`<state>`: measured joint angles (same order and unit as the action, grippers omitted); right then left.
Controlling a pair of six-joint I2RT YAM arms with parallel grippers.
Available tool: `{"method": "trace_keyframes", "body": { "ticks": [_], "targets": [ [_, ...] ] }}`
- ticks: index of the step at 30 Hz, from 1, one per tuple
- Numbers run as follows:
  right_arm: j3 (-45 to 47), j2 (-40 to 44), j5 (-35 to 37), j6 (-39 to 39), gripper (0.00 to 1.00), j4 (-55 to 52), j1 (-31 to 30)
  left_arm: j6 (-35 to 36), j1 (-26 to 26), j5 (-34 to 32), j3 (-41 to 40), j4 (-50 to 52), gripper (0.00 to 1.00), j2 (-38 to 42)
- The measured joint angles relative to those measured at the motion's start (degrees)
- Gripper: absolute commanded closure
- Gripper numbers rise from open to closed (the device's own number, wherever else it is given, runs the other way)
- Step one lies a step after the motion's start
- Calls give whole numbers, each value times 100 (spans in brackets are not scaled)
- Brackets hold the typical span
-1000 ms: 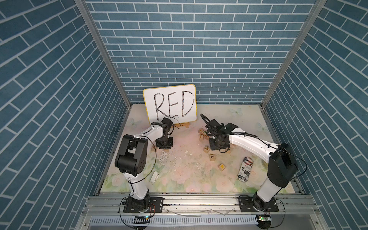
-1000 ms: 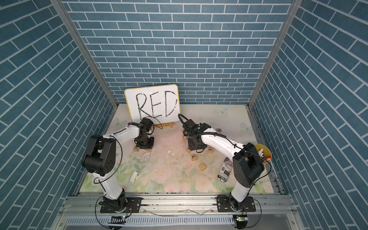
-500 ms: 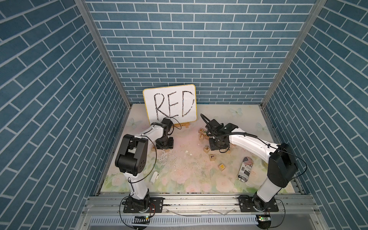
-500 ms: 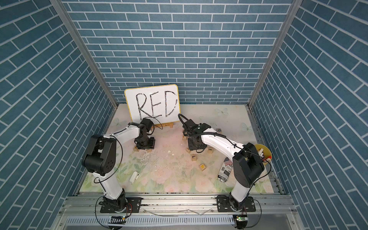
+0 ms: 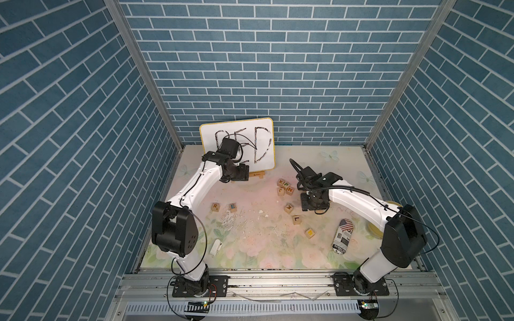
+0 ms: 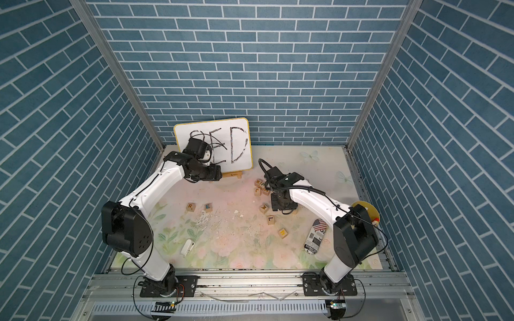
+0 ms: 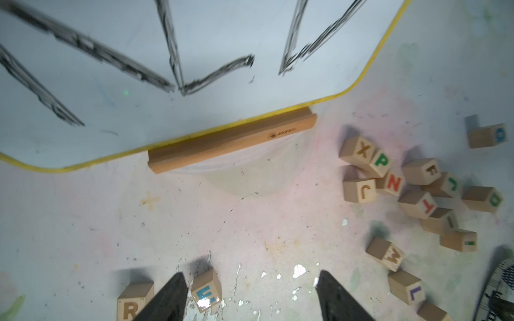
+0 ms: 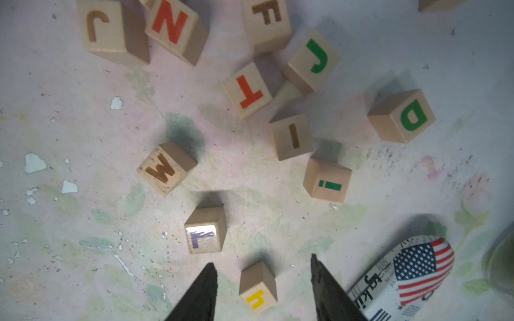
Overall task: Assemble the uppercase word "red" with letter blocks
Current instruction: Pick up the letter block from the center of the board.
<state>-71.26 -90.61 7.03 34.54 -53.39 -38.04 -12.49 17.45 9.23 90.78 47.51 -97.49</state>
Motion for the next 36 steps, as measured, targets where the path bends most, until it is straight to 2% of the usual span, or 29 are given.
{"method": "trace_keyframes", "body": {
  "ticks": [4, 7, 11, 14, 23, 36],
  "targets": [
    [267, 354, -166, 15, 44, 4, 437, 503, 170, 87, 625, 181, 18, -13],
    [315, 474, -271, 13, 44, 22, 745, 984, 431, 68, 953, 254, 13, -11],
    [321, 498, -435, 11, 45, 155, 1058, 1438, 629, 284, 907, 280, 8, 35],
    [321, 409, -496, 7, 46, 223, 1285, 1637, 619, 463, 793, 293, 8, 68],
    [310, -306, -470, 7, 44, 428, 2015, 1919, 610, 881, 601, 297, 8, 280],
    [-48, -1113, -601, 17, 44, 793, 2461, 1987, 610, 896, 341, 243, 8, 387]
  ]
}}
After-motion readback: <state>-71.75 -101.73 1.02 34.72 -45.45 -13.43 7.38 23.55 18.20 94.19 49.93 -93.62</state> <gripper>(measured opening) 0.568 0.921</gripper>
